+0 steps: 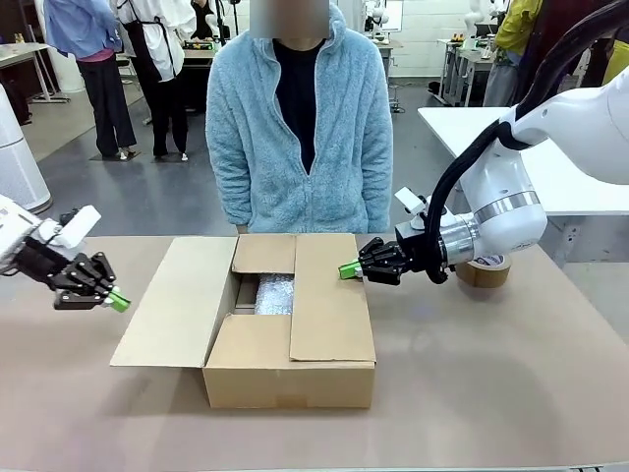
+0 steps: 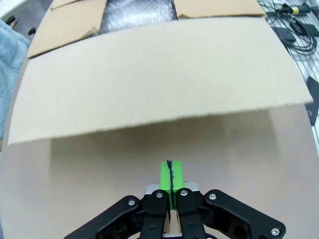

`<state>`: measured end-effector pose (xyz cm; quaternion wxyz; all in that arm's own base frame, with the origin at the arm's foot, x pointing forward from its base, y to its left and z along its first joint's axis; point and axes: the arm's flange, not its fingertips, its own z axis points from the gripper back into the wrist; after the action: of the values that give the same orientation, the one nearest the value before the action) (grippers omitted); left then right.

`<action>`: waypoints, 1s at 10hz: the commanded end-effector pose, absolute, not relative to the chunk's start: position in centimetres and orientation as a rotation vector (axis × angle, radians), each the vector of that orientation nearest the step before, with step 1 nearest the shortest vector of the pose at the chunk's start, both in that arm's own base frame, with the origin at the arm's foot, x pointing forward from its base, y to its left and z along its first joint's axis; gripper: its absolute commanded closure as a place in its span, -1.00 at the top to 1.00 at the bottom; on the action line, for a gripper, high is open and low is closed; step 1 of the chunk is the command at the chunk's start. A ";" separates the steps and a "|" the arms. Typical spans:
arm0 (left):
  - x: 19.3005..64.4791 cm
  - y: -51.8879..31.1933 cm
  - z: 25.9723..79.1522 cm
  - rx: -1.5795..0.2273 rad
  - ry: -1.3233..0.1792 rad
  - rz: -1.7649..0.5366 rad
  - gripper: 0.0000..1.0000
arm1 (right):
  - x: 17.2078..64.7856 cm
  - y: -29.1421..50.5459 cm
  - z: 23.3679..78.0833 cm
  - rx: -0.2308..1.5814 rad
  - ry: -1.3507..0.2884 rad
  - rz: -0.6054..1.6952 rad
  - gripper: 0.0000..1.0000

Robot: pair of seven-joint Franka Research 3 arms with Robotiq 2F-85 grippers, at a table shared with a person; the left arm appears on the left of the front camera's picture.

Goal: Wrap the clocks to prevent damage.
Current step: Push the left (or right) flap of the Package Box to close it.

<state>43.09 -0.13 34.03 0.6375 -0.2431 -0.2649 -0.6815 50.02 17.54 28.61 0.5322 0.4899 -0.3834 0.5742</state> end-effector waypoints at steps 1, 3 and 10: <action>43.6 -1.6 32.9 -0.639 -0.672 -1.463 -0.99 | 49.8 17.7 28.3 1.164 -0.914 1.356 -0.98; 44.5 -2.0 33.1 -0.772 -0.687 -1.410 -0.99 | 49.8 17.7 28.3 1.164 -0.914 1.356 -0.98; 45.3 -1.3 33.0 -1.057 -0.764 -1.289 -0.99 | 49.8 17.7 28.3 1.164 -0.914 1.356 -0.98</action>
<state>44.80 -1.15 32.75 0.6127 -0.4438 -0.3176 -0.5716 50.02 17.54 28.61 0.5322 0.4899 -0.3834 0.5742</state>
